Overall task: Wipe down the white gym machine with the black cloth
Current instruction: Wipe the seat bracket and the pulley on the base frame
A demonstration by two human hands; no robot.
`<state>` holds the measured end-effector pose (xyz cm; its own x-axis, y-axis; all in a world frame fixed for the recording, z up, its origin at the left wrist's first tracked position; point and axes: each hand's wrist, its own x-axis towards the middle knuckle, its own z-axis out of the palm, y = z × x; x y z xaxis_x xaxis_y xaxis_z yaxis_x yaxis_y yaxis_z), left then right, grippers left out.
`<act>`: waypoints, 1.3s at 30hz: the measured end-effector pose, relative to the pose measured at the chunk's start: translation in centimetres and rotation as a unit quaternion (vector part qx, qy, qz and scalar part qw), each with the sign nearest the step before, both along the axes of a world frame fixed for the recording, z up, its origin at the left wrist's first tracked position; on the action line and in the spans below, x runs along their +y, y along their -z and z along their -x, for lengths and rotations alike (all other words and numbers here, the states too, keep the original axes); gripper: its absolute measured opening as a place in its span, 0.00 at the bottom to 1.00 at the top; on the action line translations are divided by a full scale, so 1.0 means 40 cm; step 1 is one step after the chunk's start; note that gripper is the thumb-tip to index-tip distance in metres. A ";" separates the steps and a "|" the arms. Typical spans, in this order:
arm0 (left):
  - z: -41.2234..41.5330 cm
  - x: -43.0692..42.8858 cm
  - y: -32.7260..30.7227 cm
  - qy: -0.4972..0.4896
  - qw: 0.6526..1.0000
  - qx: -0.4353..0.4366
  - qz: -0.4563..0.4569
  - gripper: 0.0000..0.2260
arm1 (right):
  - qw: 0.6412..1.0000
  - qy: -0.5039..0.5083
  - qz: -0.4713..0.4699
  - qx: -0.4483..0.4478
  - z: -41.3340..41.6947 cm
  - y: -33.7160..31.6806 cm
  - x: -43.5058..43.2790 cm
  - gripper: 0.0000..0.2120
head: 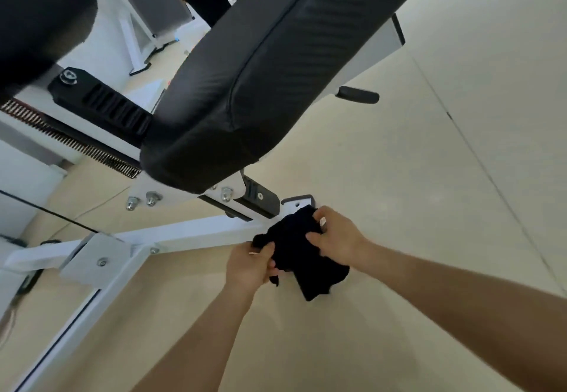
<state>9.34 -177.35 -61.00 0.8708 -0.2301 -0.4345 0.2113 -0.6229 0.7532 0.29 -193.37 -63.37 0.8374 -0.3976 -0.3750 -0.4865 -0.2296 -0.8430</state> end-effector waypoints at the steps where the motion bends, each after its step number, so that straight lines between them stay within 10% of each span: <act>1: -0.009 -0.004 0.030 -0.026 1.000 0.006 0.005 0.09 | 1.000 -0.007 0.015 -0.003 -0.013 0.047 0.023 0.18; 4: -0.012 -0.009 0.113 0.128 0.983 -0.045 -0.124 0.24 | 0.981 -0.138 0.137 0.006 -0.028 0.149 0.086 0.32; 8: 0.005 -0.037 0.186 0.387 0.872 -0.082 -0.287 0.33 | 0.932 -0.256 0.255 0.037 -0.025 0.240 0.119 0.34; 14: -0.032 -0.076 0.256 0.480 0.797 -0.075 -0.360 0.42 | 0.920 -0.251 0.285 0.101 -0.047 0.283 0.100 0.34; 27: -0.011 -0.060 0.196 0.445 0.822 -0.024 -0.354 0.19 | 0.922 -0.266 0.275 0.062 -0.028 0.292 0.137 0.33; 39: -0.021 -0.063 0.254 0.429 0.834 -0.071 -0.340 0.37 | 0.923 -0.237 0.284 0.108 -0.070 0.278 0.121 0.35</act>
